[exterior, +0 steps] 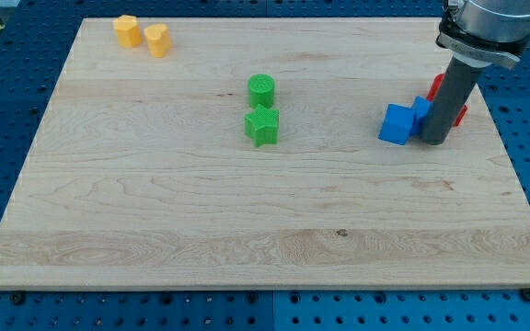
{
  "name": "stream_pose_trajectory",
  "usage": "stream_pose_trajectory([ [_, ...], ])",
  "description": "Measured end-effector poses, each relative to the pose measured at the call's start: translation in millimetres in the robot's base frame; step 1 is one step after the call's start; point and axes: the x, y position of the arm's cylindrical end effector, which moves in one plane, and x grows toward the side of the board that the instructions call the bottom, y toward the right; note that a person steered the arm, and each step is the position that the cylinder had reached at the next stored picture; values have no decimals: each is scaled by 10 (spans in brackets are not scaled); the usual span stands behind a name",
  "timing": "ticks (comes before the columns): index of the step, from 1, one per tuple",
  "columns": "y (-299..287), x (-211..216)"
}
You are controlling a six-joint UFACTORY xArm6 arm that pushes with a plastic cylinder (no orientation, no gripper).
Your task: Slide the blue triangle towards top right
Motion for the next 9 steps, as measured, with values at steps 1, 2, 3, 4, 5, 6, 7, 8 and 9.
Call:
stream_pose_trajectory([
  [1, -19, -74],
  [2, -62, -246],
  [3, -66, -434],
  [4, -66, -626],
  [5, -73, -724],
  [6, -184, -724],
  [7, -358, -724],
  [8, -409, -724],
  [9, -596, -743],
])
